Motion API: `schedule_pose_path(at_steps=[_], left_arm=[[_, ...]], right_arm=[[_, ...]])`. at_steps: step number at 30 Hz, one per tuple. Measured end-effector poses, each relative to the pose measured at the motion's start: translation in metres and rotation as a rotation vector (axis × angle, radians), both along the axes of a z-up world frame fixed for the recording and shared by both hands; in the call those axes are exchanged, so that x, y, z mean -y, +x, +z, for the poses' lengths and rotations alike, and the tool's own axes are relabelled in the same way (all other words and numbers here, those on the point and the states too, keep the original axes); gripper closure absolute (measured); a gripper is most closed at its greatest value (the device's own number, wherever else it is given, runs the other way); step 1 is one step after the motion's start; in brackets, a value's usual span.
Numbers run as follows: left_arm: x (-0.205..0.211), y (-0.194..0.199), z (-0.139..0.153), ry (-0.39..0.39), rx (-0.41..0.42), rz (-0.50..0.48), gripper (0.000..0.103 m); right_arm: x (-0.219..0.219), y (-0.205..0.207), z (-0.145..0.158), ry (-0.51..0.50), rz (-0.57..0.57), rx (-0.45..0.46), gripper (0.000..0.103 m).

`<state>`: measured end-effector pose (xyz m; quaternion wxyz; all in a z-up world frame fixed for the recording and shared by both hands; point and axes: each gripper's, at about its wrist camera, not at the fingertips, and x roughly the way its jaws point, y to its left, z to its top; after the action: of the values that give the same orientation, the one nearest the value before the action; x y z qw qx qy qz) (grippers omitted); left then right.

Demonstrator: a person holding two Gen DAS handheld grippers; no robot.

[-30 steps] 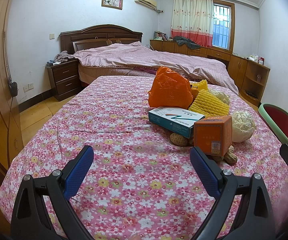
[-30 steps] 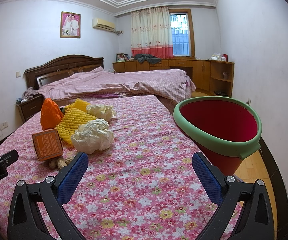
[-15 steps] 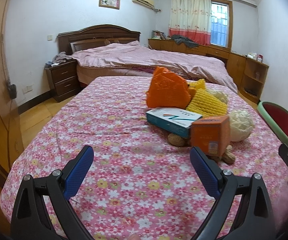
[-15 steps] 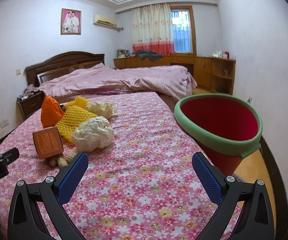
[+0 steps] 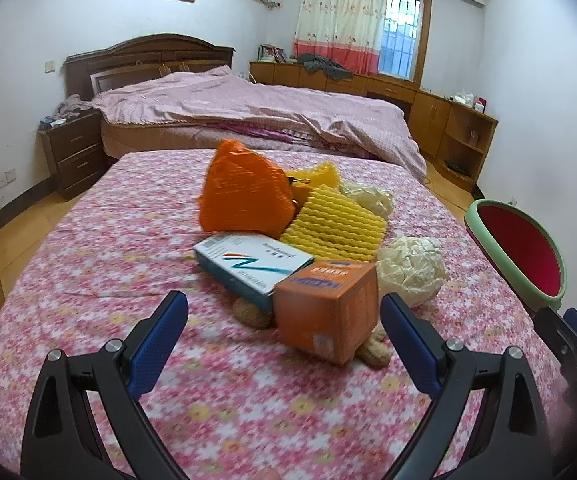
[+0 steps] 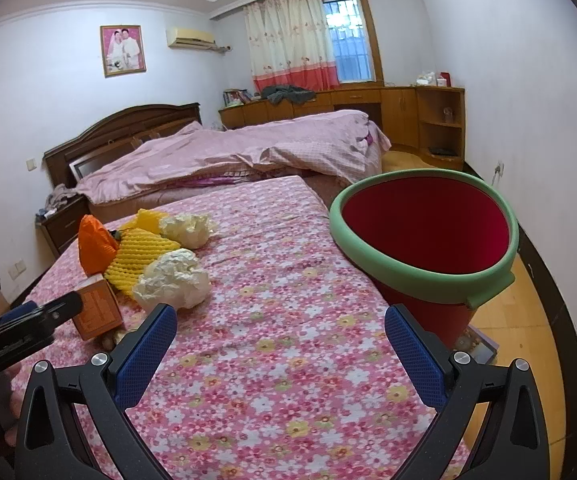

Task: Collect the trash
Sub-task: 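Grasp the orange box with the left tool while the right tool grasps the crumpled paper ball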

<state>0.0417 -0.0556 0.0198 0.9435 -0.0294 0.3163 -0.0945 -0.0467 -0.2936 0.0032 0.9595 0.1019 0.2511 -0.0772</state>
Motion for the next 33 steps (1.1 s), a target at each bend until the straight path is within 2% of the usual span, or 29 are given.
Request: schedule_pose_path(at_steps=[3,4,8,11,13,23,27,33], left_arm=[[0.005,0.011,-0.003,0.006,-0.024,-0.005,0.010],[0.008,0.015,-0.005,0.003,-0.037,-0.009,0.015],[0.015,0.026,-0.013,-0.019,-0.097,-0.043,0.024],[0.020,0.027,-0.016,-0.028,-0.115,-0.063,0.031],[0.023,0.025,-0.016,-0.030,-0.112,-0.083,0.040],[0.013,0.008,0.001,-0.043,-0.076,-0.129,0.040],[-0.002,0.009,0.018,-0.041,-0.047,-0.098,0.040],[-0.031,0.027,0.028,-0.018,-0.026,-0.016,0.040]], right_arm=[[0.004,0.002,-0.001,0.012,-0.005,-0.007,0.000],[0.005,0.002,-0.001,0.016,-0.006,-0.009,0.000],[0.010,0.004,-0.003,0.039,-0.003,-0.022,0.000],[0.011,0.007,-0.005,0.047,-0.002,-0.030,0.000],[0.012,0.007,-0.005,0.050,-0.001,-0.033,0.000],[0.008,0.018,0.003,0.066,0.024,-0.053,0.000],[0.001,0.029,0.008,0.071,0.051,-0.064,0.000],[-0.021,0.055,0.014,0.082,0.108,-0.105,0.000]])
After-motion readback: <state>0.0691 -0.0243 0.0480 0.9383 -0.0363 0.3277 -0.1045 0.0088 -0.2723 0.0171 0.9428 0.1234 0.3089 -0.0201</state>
